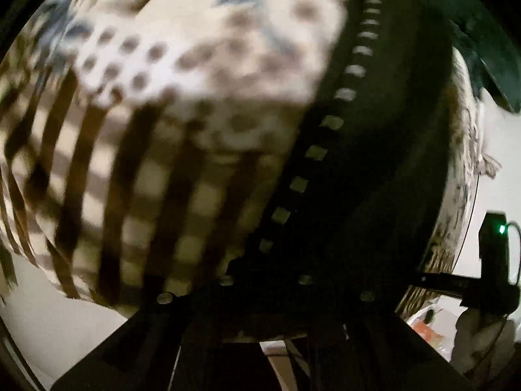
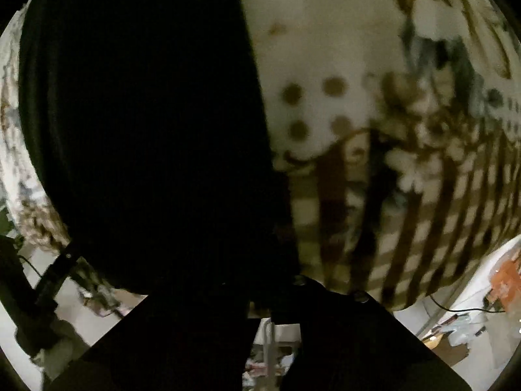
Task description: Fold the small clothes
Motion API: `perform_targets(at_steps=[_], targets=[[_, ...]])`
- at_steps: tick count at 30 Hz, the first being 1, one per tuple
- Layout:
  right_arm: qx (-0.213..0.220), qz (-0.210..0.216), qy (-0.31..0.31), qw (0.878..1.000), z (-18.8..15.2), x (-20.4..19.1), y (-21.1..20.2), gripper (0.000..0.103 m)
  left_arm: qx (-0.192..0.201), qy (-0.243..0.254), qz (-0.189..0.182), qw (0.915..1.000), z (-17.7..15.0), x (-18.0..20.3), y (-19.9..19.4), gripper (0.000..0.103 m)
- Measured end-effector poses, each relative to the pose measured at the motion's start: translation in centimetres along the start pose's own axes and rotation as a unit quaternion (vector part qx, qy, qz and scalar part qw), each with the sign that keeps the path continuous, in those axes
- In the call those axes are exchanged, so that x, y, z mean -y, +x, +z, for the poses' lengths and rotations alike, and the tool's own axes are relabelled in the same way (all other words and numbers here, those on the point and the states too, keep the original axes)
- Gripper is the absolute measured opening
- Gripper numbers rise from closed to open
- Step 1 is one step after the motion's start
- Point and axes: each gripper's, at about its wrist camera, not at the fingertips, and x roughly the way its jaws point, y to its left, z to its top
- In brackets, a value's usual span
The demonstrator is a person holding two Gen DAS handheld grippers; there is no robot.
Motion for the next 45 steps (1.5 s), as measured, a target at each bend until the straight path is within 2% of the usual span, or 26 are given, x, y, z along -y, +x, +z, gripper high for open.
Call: perform_targets(at_steps=[3, 5, 6, 8, 10, 12, 16, 17, 19, 22, 24, 25, 26, 27, 28, 29, 30, 32, 34, 36, 38, 40, 42, 43, 44, 45], targets=[[-0.025, 0.007, 0.007, 1.0, 0.2, 0.3, 0.8, 0.007, -0.026, 0.019, 0.002, 0.9995, 1.1, 1.3, -0.7, 0.009], [-0.04, 0.02, -0.008, 0.999, 0.5, 0.1, 0.0, 0.01, -0.038, 0.016, -0.01, 0.9991, 2.5, 2.6, -2.0, 0.012], [-0.043, 0.033, -0.012, 0.998, 0.9, 0.1, -0.9, 0.014, -0.04, 0.014, -0.017, 0.9989, 2.9, 3.2, -2.9, 0.016], [-0.027, 0.058, -0.011, 0.998, 1.8, 0.0, -3.0, 0.046, -0.024, 0.011, -0.041, 0.9988, 4.1, 4.0, -5.1, 0.047], [0.019, 0.086, -0.012, 0.996, 3.4, 0.4, -6.5, 0.051, 0.009, 0.003, -0.072, 0.9974, 6.4, 4.6, -6.9, 0.06], [0.064, 0.105, -0.018, 0.992, 6.2, 0.3, -9.9, 0.051, 0.042, 0.006, -0.098, 0.9942, 9.9, 6.0, -7.8, 0.06], [0.157, 0.144, -0.023, 0.977, 14.3, -0.8, -15.9, 0.052, 0.115, 0.033, -0.11, 0.9867, 19.5, 10.2, -7.9, 0.06], [0.181, 0.154, -0.022, 0.971, 16.5, -0.9, -17.2, 0.052, 0.136, 0.036, -0.108, 0.9841, 22.9, 11.6, -7.9, 0.06], [0.205, 0.173, -0.019, 0.963, 21.1, -1.4, -19.3, 0.053, 0.152, 0.037, -0.114, 0.9811, 27.3, 11.8, -8.0, 0.06], [0.229, 0.202, -0.008, 0.952, 27.0, -1.6, -21.6, 0.064, 0.156, 0.028, -0.121, 0.9798, 34.5, 14.5, -6.5, 0.06], [0.243, 0.215, -0.002, 0.946, 31.0, -1.7, -22.4, 0.064, 0.155, 0.035, -0.117, 0.9803, 37.3, 15.6, -5.5, 0.058], [0.242, 0.217, 0.004, 0.946, 32.2, -1.8, -22.4, 0.064, 0.151, 0.045, -0.112, 0.9812, 38.9, 16.6, -4.7, 0.055], [0.24, 0.216, 0.009, 0.946, 33.6, -1.8, -22.5, 0.064, 0.149, 0.06, -0.11, 0.9808, 39.8, 17.4, -4.2, 0.018], [0.238, 0.217, 0.009, 0.947, 34.8, -1.9, -22.4, 0.064, 0.145, 0.073, -0.1, 0.9816, 39.7, 17.9, -3.7, 0.006], [0.238, 0.21, 0.006, 0.948, 35.0, -2.6, -21.9, 0.061, 0.145, 0.088, -0.088, 0.9816, 39.7, 18.2, -4.0, 0.006], [0.243, 0.201, 0.003, 0.949, 34.8, -2.9, -21.5, 0.034, 0.153, 0.104, -0.072, 0.9801, 39.8, 18.6, -4.0, 0.006], [0.251, 0.179, -0.007, 0.951, 34.9, -2.9, -21.5, 0.021, 0.16, 0.11, -0.063, 0.979, 40.1, 18.5, -4.2, 0.005], [0.258, 0.164, -0.009, 0.952, 35.8, -3.8, -22.2, 0.013, 0.165, 0.113, -0.045, 0.9788, 40.8, 17.7, -3.9, 0.005], [0.268, 0.145, 0.007, 0.952, 36.9, -3.4, -22.1, 0.012, 0.155, 0.105, -0.04, 0.9816, 42.3, 17.0, -2.7, 0.005], [0.259, 0.148, 0.026, 0.954, 38.3, -3.2, -21.3, 0.012, 0.148, 0.109, -0.035, 0.9823, 42.8, 17.0, -2.3, 0.006], [0.252, 0.148, 0.026, 0.956, 38.8, -3.3, -21.0, 0.013, 0.152, 0.127, -0.021, 0.98, 42.4, 17.9, -2.7, 0.005], [0.251, 0.139, 0.018, 0.958, 38.3, -3.4, -21.4, 0.015, 0.15, 0.131, -0.027, 0.9796, 42.1, 18.1, -3.5, 0.008], [0.238, 0.159, 0.015, 0.958, 37.4, -3.1, -22.0, 0.027, 0.145, 0.126, -0.042, 0.9804, 41.1, 17.7, -4.8, 0.009], [0.23, 0.172, 0.014, 0.958, 36.9, -3.2, -22.1, 0.037, 0.146, 0.124, -0.053, 0.9801, 40.5, 17.2, -5.6, 0.013], [0.226, 0.181, 0.013, 0.957, 35.7, -2.8, -22.6, 0.047, 0.15, 0.121, -0.07, 0.9788, 39.1, 16.5, -6.9, 0.022], [0.224, 0.191, 0.008, 0.956, 34.0, -2.3, -23.0, 0.049, 0.152, 0.119, -0.083, 0.9777, 38.2, 16.1, -7.7, 0.028]])
